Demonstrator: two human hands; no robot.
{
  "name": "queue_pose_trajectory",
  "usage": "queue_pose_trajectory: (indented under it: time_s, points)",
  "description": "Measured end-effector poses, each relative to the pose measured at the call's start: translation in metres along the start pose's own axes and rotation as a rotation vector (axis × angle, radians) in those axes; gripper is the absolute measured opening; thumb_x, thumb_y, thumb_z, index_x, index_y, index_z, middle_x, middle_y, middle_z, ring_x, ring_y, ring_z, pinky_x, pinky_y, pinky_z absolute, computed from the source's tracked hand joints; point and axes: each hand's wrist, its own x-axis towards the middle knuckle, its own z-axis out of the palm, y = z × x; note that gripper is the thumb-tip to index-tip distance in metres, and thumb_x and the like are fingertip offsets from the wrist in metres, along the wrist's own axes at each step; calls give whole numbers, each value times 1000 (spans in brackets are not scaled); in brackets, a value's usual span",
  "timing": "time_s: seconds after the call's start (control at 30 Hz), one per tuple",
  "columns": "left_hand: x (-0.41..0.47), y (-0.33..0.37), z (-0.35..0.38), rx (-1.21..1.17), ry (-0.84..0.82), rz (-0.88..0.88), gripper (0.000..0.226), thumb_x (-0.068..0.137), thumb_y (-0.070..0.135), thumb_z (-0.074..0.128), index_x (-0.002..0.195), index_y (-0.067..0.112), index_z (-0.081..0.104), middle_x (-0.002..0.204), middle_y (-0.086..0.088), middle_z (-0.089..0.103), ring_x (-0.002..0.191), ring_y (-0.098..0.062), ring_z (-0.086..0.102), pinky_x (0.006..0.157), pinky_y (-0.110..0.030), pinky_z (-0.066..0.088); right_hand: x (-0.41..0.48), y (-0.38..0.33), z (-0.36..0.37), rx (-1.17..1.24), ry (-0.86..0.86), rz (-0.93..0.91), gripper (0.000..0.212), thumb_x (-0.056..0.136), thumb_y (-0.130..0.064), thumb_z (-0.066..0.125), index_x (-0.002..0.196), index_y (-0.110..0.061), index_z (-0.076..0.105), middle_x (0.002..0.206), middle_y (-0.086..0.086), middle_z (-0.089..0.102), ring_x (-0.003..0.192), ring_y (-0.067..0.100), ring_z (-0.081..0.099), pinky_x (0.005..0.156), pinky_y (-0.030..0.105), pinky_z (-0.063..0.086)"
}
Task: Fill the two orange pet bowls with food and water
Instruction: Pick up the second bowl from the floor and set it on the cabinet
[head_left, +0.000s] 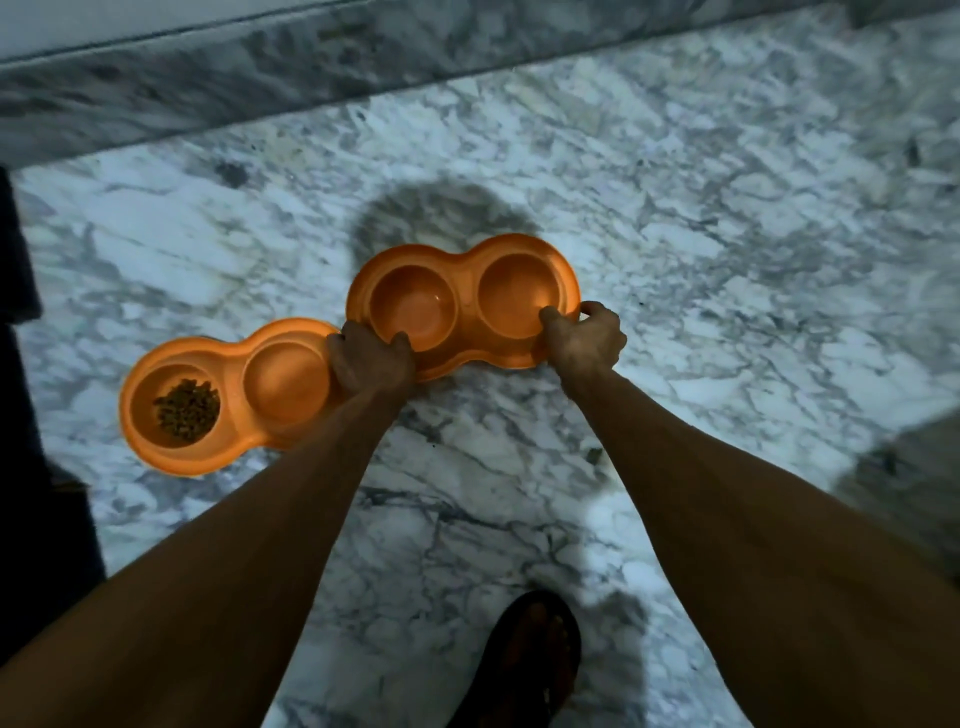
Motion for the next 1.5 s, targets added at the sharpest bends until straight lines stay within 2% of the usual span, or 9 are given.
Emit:
queue_pose_trajectory:
  time_s: [0.23,0.47,0.57,0.7,0.87,0.97,1.17,1.37,1.5]
  points:
    - [-44,44,-86,-108,12,10,52,92,22,60,130,-9,46,130,-29,51,123,-44,47,96,-42,37,-56,-70,-61,52,-2,18,74,61,-44,72,127,-13,62,113,15,67,104,37,66,88,51,56]
    - [-128,123,-245,-274,24,-18,47,90,21,61,130,-3,51,127,-24,56,120,-40,50,83,-39,38,-159,-189,-155,83,-34,15,66,61,-44,72,119,-14,63,91,6,60,93,37,67,83,50,58]
    - [-170,159,-325,-326,75,-50,52,74,33,62,114,0,60,116,-22,61,114,-41,55,92,-44,48,-219,-247,-199,140,-65,24,67,56,-46,70,116,-17,63,99,11,62,94,38,67,83,52,58]
    - [-227,197,-431,-372,149,-42,52,62,34,52,100,2,66,102,-22,67,103,-41,61,88,-51,53,-302,-324,-256,180,-101,-2,67,62,-43,72,123,-18,59,109,10,59,97,36,65,85,51,58]
    - [-291,216,-548,-452,224,-27,35,78,27,62,102,2,61,95,-13,59,98,-38,61,84,-44,54,-399,-400,-306,232,-114,-92,56,67,-39,76,116,-18,57,110,7,51,97,33,61,82,50,59]
    - [-317,209,-605,-456,295,26,33,82,22,64,105,-1,62,97,-16,61,98,-38,61,72,-34,42,-455,-432,-322,229,-114,-159,57,68,-39,76,117,-17,57,112,9,49,104,36,60,85,51,57]
    - [-361,158,-709,-507,369,29,43,83,28,67,118,3,64,116,-21,67,112,-40,60,92,-41,47,-574,-454,-321,242,-149,-269,58,69,-41,75,118,-17,56,120,15,57,112,37,56,86,54,56]
    - [-392,59,-806,-560,436,31,32,82,26,68,106,5,68,110,-18,70,106,-38,62,88,-38,49,-706,-443,-284,253,-191,-339,60,69,-45,74,119,-17,55,125,17,55,111,39,56,87,55,56]
    - [-409,-10,-869,-580,478,23,36,87,25,67,115,4,65,117,-16,67,109,-37,61,90,-38,48,-791,-428,-248,247,-219,-389,61,68,-48,73,116,-16,56,118,17,60,105,39,59,84,55,57]
